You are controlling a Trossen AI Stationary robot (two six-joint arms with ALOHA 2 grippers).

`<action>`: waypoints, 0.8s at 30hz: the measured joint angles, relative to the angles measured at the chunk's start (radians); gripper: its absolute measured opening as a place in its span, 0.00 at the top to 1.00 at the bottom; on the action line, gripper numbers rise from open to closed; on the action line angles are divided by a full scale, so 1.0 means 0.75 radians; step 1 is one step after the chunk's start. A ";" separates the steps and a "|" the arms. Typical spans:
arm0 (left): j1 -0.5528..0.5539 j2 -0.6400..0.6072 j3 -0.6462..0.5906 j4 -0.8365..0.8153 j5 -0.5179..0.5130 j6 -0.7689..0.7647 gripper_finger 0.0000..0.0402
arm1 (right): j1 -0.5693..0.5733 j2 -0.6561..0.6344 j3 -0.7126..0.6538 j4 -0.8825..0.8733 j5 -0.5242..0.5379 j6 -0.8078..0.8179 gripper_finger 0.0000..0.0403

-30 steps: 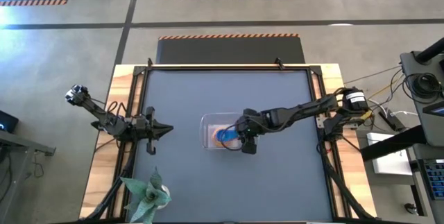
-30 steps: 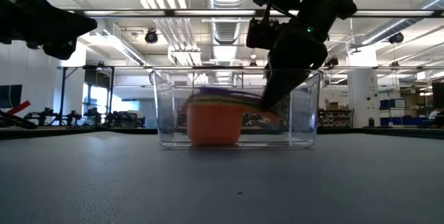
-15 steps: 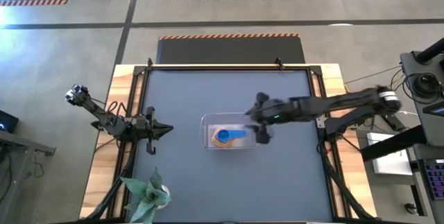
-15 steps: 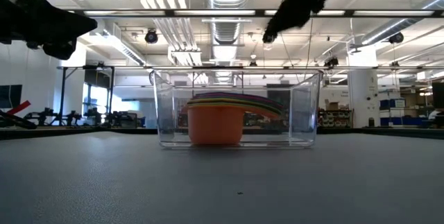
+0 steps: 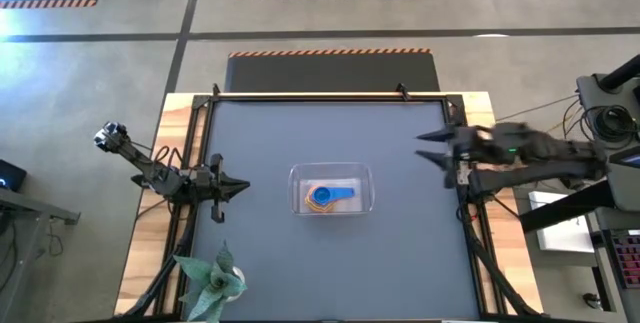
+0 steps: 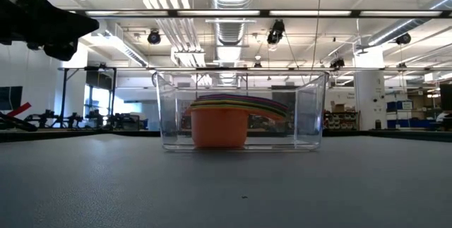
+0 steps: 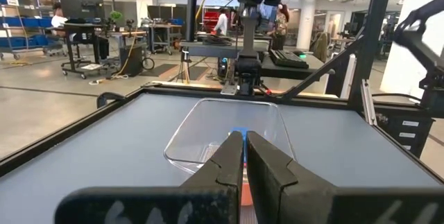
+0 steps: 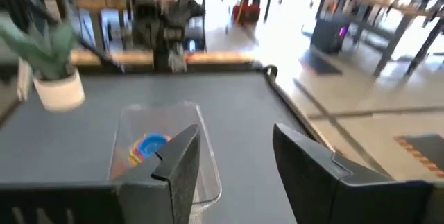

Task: Nest measuring cups in basket
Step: Return to Home Position

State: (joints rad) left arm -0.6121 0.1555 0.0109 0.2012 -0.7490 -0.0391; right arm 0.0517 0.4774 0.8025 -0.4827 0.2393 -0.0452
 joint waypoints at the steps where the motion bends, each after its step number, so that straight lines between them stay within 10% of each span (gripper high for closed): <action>1: 0.000 0.000 0.000 -0.001 0.000 0.000 1.00 | 0.000 -0.081 -0.033 0.002 0.000 0.007 0.58; 10: 0.000 0.001 0.000 0.000 0.000 -0.001 1.00 | 0.000 -0.630 -0.302 0.155 0.001 0.003 0.67; 24: 0.000 0.006 0.000 -0.001 0.000 0.000 1.00 | 0.000 -0.503 -0.602 0.527 -0.014 -0.024 0.80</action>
State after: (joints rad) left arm -0.6119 0.1596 0.0109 0.2005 -0.7492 -0.0391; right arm 0.0517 0.1004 0.3510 -0.0874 0.2285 -0.0632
